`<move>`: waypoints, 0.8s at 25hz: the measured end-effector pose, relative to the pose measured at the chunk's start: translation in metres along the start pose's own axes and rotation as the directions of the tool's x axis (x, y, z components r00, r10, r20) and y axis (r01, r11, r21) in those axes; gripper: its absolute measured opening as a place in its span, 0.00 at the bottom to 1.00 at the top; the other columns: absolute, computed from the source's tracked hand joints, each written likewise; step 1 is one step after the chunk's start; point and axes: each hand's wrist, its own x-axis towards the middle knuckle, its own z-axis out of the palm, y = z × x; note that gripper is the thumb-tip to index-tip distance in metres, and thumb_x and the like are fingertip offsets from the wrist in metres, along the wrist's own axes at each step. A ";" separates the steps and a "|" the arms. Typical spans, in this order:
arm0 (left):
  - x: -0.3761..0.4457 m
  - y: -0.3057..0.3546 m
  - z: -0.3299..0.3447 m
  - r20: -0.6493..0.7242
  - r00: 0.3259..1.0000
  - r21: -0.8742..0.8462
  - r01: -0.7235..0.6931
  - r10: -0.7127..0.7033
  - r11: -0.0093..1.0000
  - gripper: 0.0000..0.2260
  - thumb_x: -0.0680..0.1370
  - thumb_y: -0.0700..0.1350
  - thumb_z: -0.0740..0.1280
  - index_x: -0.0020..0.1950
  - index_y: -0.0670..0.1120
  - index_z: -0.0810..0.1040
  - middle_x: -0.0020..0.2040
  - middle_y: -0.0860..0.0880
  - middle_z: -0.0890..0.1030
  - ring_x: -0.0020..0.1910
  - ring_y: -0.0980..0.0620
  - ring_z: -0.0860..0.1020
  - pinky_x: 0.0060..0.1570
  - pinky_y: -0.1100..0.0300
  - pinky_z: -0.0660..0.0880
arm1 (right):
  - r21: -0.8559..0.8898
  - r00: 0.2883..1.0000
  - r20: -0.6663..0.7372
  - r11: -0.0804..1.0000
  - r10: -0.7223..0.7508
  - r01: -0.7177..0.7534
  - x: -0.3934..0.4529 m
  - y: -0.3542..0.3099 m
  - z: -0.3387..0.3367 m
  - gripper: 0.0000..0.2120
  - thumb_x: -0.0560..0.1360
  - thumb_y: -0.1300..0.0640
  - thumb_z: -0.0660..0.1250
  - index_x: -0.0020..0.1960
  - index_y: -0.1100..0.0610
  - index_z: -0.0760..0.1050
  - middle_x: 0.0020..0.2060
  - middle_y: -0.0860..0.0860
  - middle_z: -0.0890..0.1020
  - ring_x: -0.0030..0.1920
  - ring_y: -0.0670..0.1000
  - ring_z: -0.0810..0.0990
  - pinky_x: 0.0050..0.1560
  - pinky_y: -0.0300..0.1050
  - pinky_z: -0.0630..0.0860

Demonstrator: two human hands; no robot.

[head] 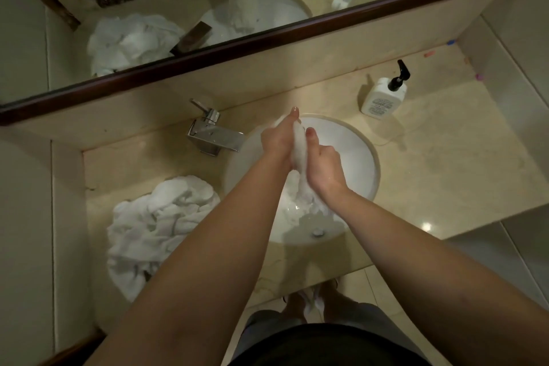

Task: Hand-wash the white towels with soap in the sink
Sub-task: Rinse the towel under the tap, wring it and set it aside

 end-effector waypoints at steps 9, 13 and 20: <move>-0.012 0.008 -0.002 0.129 0.991 -0.091 -0.035 0.047 0.995 0.30 0.68 0.70 0.70 0.55 0.45 0.81 0.52 0.44 0.84 0.47 0.48 0.83 0.57 0.50 0.80 | 0.074 0.977 0.149 0.987 -0.155 0.145 -0.001 -0.006 -0.019 0.30 0.73 0.30 0.62 0.34 0.58 0.70 0.29 0.53 0.76 0.31 0.50 0.74 0.37 0.45 0.69; -0.015 0.020 -0.006 0.368 0.918 -0.236 -0.058 0.145 0.970 0.21 0.84 0.56 0.54 0.54 0.43 0.79 0.45 0.44 0.84 0.51 0.48 0.81 0.55 0.54 0.76 | 0.280 0.965 0.226 0.958 -0.129 0.062 0.000 -0.019 -0.038 0.31 0.73 0.36 0.68 0.43 0.68 0.77 0.31 0.57 0.77 0.30 0.54 0.75 0.33 0.45 0.70; -0.029 0.038 0.020 0.430 0.873 -0.326 -0.086 0.229 0.942 0.15 0.79 0.51 0.64 0.37 0.44 0.79 0.38 0.46 0.81 0.40 0.49 0.81 0.43 0.56 0.79 | 0.378 0.879 0.476 0.906 -0.016 -0.188 0.027 -0.038 -0.063 0.32 0.71 0.28 0.61 0.56 0.54 0.79 0.34 0.53 0.83 0.32 0.49 0.79 0.34 0.41 0.75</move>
